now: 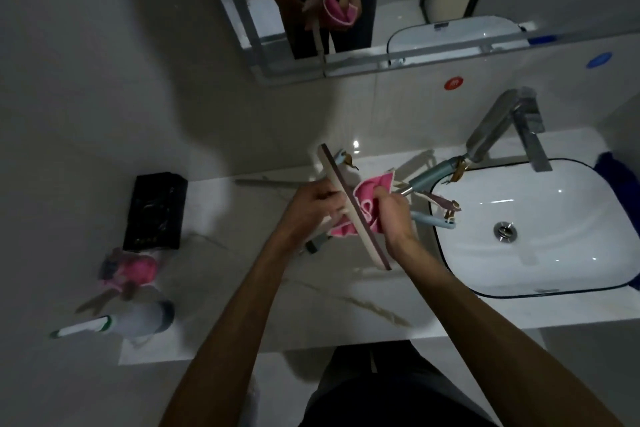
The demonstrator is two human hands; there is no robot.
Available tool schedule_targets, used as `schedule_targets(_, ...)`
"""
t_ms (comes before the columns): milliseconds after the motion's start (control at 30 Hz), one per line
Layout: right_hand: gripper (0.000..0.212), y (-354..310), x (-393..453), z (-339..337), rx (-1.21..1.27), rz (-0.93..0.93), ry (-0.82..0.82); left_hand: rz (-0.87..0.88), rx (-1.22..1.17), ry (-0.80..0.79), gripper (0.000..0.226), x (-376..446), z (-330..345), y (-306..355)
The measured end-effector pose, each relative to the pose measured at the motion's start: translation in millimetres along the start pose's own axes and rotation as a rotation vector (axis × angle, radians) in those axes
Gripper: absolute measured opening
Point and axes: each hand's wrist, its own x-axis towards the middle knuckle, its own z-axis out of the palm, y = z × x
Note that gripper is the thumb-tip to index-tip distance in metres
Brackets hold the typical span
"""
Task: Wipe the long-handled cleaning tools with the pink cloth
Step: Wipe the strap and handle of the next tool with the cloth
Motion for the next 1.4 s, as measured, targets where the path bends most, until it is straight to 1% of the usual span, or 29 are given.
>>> schedule_targets(67, 0.023, -13, 1, 2, 0.025, -0.042, 0.079, 0.086, -0.064, 0.047, 0.014, -1, -6, 12)
schedule_targets(133, 0.015, -31, -4, 0, 0.021, -0.141, 0.153, 0.126, -0.116, 0.104, 0.014, 0, -13, 21)
schedule_targets(167, 0.012, -40, -6, -1, 0.005, -0.185, 0.165, 0.147, -0.128, 0.13, 0.015, 1, -16, 23)
schedule_targets(233, 0.012, -59, -10, -3, -0.058, -0.258, 0.14, 0.167, -0.114, 0.176, 0.011, 2, -22, 29)
schedule_targets(333, 0.006, -86, -19, 0, -0.144, -0.346, 0.064, 0.174, -0.059, 0.242, 0.013, 4, -26, 36)
schedule_targets(367, 0.011, -94, -24, 2, -0.16, -0.375, 0.015, 0.185, -0.036, 0.258, 0.014, 6, -26, 38)
schedule_targets(467, 0.037, -112, -38, 15, -0.221, -0.436, -0.186, 0.238, 0.039, 0.265, 0.019, 4, -24, 52)
schedule_targets(500, 0.043, -115, -42, 19, -0.216, -0.446, -0.22, 0.245, 0.049, 0.271, 0.025, 3, -24, 56)
schedule_targets(533, 0.045, -117, -44, 22, -0.211, -0.457, -0.221, 0.245, 0.034, 0.276, 0.027, 2, -26, 59)
schedule_targets(567, 0.041, -118, -45, 26, -0.228, -0.475, -0.198, 0.25, 0.016, 0.288, 0.024, 3, -29, 61)
schedule_targets(600, 0.031, -119, -44, 28, -0.269, -0.504, -0.16, 0.267, -0.008, 0.304, 0.017, 3, -33, 64)
schedule_targets(633, 0.015, -118, -41, 29, -0.323, -0.544, -0.132, 0.289, -0.019, 0.308, 0.009, 4, -37, 65)
schedule_targets(667, 0.008, -118, -40, 30, -0.373, -0.58, -0.131, 0.311, -0.041, 0.3, 0.007, 4, -39, 67)
schedule_targets(733, 0.035, -116, -39, 34, -0.464, -0.608, -0.165, 0.312, -0.085, 0.266, 0.017, 5, -42, 70)
schedule_targets(767, 0.041, -115, -40, 37, -0.502, -0.614, -0.176, 0.312, -0.078, 0.244, 0.017, 4, -42, 71)
schedule_targets(833, 0.041, -116, -40, 44, -0.562, -0.661, -0.15, 0.327, -0.035, 0.217, 0.014, 2, -41, 74)
schedule_targets(900, 0.034, -117, -40, 47, -0.612, -0.722, -0.118, 0.301, -0.067, 0.246, 0.01, 3, -45, 74)
schedule_targets(933, 0.031, -118, -40, 47, -0.635, -0.747, -0.114, 0.275, -0.094, 0.275, 0.012, 3, -48, 74)
schedule_targets(1033, 0.022, -121, -38, 45, -0.667, -0.757, -0.099, 0.211, -0.176, 0.309, 0.017, 2, -51, 74)
schedule_targets(1200, 0.018, -124, -40, 50, -0.616, -0.757, -0.097, 0.231, -0.174, 0.283, 0.015, 0, -45, 71)
schedule_targets(1300, 0.018, -121, -41, 48, -0.655, -0.796, -0.109, 0.274, -0.161, 0.322, 0.013, -2, -46, 73)
schedule_targets(1400, 0.024, -112, -40, 45, -0.711, -0.724, -0.114, 0.293, -0.143, 0.359, 0.012, -7, -43, 75)
